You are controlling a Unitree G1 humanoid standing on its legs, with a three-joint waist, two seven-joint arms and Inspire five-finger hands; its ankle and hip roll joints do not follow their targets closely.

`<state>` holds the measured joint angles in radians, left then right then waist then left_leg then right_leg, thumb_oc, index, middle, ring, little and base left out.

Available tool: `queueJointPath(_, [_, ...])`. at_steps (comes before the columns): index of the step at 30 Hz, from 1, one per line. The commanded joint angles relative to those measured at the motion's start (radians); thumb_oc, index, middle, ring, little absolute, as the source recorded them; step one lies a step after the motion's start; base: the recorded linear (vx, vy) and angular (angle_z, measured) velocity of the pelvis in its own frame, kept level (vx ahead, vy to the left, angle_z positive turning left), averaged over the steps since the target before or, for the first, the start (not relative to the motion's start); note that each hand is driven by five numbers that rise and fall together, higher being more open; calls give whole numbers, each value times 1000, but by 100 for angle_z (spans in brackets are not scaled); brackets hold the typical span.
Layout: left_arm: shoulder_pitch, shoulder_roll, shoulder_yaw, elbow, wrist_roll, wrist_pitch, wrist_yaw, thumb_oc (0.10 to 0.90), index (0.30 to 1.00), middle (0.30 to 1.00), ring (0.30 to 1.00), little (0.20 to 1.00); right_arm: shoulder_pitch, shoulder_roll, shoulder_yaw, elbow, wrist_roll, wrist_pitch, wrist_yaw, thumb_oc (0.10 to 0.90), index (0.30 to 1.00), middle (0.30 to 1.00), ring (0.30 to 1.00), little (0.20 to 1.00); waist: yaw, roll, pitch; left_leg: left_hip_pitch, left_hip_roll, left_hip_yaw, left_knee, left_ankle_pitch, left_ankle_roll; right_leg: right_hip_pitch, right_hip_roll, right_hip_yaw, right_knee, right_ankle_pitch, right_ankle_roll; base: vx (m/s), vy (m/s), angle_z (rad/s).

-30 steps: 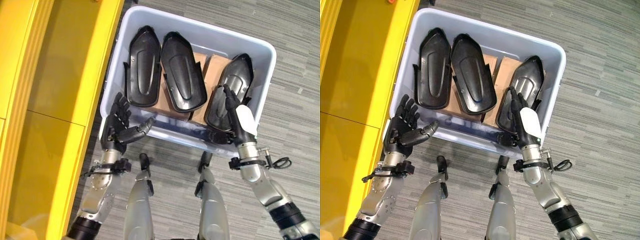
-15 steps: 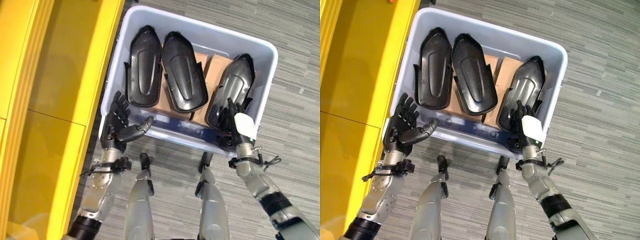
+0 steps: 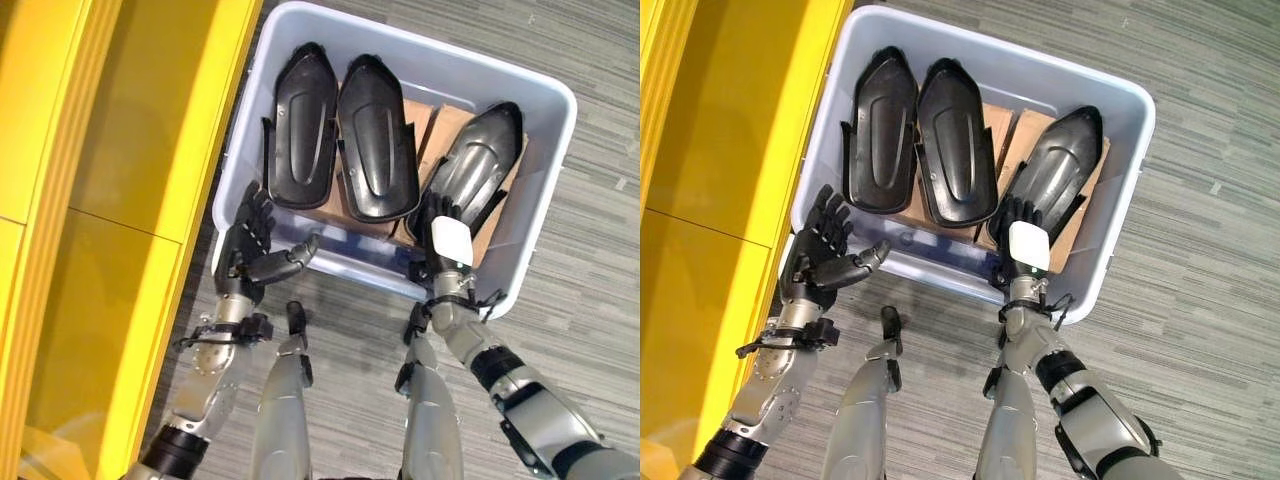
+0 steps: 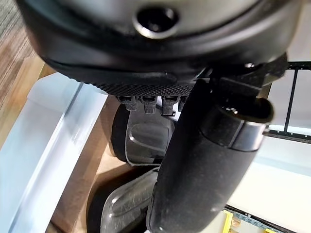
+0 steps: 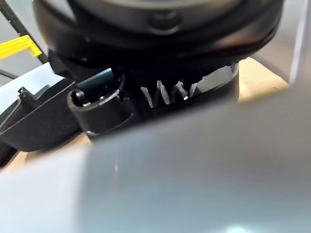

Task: Move parts from the plastic box to the shelf.

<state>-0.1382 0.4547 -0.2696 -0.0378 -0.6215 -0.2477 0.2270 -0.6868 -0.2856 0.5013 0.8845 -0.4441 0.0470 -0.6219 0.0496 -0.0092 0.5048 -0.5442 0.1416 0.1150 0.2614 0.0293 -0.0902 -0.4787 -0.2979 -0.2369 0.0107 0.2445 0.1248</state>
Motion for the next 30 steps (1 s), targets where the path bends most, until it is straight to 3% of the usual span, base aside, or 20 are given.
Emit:
queueJointPath(1, [-26, 33, -3, -118, 13, -104, -24, 900, 1000, 1000, 1000, 1000, 63, 69, 85, 93, 125, -35, 119, 400, 300, 300, 300, 300, 54, 60, -19, -37, -10, -27, 7, -41, 10, 57, -50, -11, 117, -124, 63, 5, 27, 4])
queueJointPath(7, [-27, 42, -17, -109, 5, -105, -30, 900, 1000, 1000, 1000, 1000, 105, 72, 80, 193, 143, -31, 123, 400, 300, 300, 300, 300, 48, 56, -26, -6, -8, -20, -2, -43, 10, 79, -53, -9, 115, -123, 66, 7, 21, 3])
queueJointPath(12, [-29, 35, -19, -86, -6, -108, -32, 900, 1000, 1000, 1000, 1000, 148, 22, 67, 141, 128, -31, 113, 400, 300, 300, 300, 300, 36, 38, -35, 37, -3, -17, -27, -36, 6, 109, -52, -11, 108, -123, 69, -12, -1, 1])
queueJointPath(13, [-29, 33, -17, -81, -4, -108, -30, 900, 1000, 1000, 1000, 1000, 161, 4, 59, 110, 132, -36, 110, 400, 300, 300, 300, 300, 28, 29, -36, 36, -7, -12, -33, -8, 15, 106, -57, -17, 105, -105, 60, -55, -9, 6])
queueJointPath(30, [39, 31, 57, -59, -5, -92, -32, 900, 1000, 1000, 1000, 1000, 339, -184, -110, -392, 118, -77, 96, 400, 300, 300, 300, 300, -3, -19, -101, 205, 32, -15, -103, 7, 1, 237, -41, -25, 103, -143, 59, 14, -14, 0])
